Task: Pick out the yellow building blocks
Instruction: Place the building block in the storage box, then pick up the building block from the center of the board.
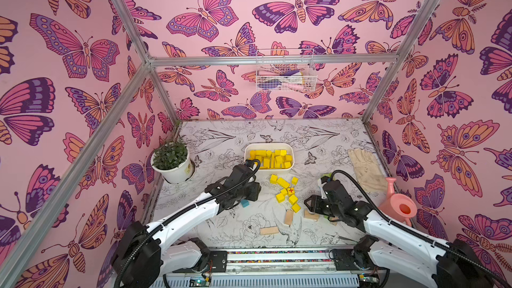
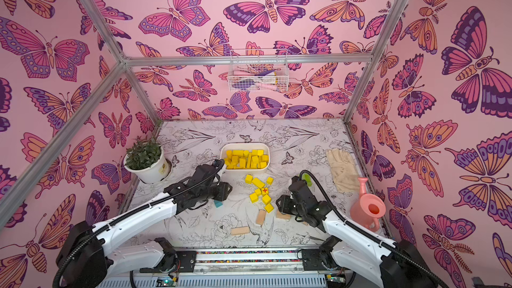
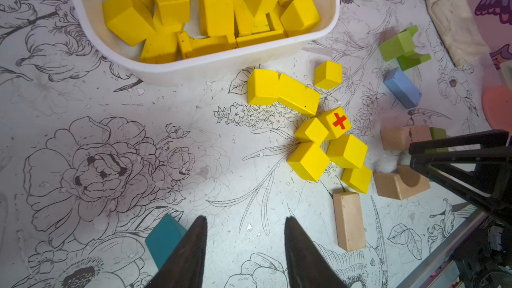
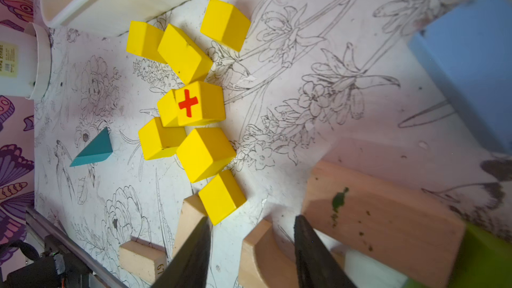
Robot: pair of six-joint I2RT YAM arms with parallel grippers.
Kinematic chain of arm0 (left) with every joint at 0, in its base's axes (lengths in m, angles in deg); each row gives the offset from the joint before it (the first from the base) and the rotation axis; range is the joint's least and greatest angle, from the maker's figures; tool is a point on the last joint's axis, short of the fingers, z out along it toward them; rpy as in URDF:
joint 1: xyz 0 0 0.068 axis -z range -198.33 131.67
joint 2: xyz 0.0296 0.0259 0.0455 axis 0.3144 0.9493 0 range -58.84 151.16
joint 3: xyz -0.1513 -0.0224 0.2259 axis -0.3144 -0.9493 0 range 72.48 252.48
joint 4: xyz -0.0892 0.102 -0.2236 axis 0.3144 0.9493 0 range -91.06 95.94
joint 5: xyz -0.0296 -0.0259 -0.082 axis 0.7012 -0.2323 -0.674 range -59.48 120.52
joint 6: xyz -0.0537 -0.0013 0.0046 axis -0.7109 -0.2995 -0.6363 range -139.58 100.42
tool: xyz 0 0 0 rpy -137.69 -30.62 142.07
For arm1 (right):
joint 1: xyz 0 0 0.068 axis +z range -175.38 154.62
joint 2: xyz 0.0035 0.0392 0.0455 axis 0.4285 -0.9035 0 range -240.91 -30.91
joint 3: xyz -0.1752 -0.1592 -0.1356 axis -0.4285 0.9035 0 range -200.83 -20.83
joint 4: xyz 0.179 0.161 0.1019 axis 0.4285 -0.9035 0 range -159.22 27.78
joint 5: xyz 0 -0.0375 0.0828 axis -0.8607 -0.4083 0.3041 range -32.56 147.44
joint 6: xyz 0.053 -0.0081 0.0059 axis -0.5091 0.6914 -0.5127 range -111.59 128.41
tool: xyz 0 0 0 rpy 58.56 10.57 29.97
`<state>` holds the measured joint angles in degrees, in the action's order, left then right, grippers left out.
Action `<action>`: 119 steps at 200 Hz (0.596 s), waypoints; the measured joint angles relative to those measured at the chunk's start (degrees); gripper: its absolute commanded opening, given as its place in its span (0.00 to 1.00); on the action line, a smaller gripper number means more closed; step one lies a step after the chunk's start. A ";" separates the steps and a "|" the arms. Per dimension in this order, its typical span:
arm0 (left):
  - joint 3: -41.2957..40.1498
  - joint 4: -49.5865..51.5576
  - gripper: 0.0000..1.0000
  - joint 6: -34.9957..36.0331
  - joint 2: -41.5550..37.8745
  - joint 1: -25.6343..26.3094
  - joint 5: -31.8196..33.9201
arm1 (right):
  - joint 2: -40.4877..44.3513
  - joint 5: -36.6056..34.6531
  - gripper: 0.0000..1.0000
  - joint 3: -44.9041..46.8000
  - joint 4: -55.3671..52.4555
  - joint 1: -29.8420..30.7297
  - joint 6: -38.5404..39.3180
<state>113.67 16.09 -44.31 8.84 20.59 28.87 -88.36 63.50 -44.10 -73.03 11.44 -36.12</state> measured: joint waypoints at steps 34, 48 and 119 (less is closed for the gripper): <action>-2.25 -2.64 0.47 -1.36 -1.31 -2.12 -1.01 | -5.01 0.00 0.50 -2.36 1.81 2.10 1.14; -2.56 -3.69 0.47 -1.75 -1.27 -3.34 -1.79 | -7.63 -0.09 0.51 -3.74 2.14 2.93 1.55; -2.58 -5.40 0.46 -2.62 0.17 -4.52 -4.37 | -17.55 -3.50 0.56 -10.91 1.97 6.32 2.82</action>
<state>111.09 10.69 -46.93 9.01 16.06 24.50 -105.91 60.01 -55.00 -71.06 17.76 -33.30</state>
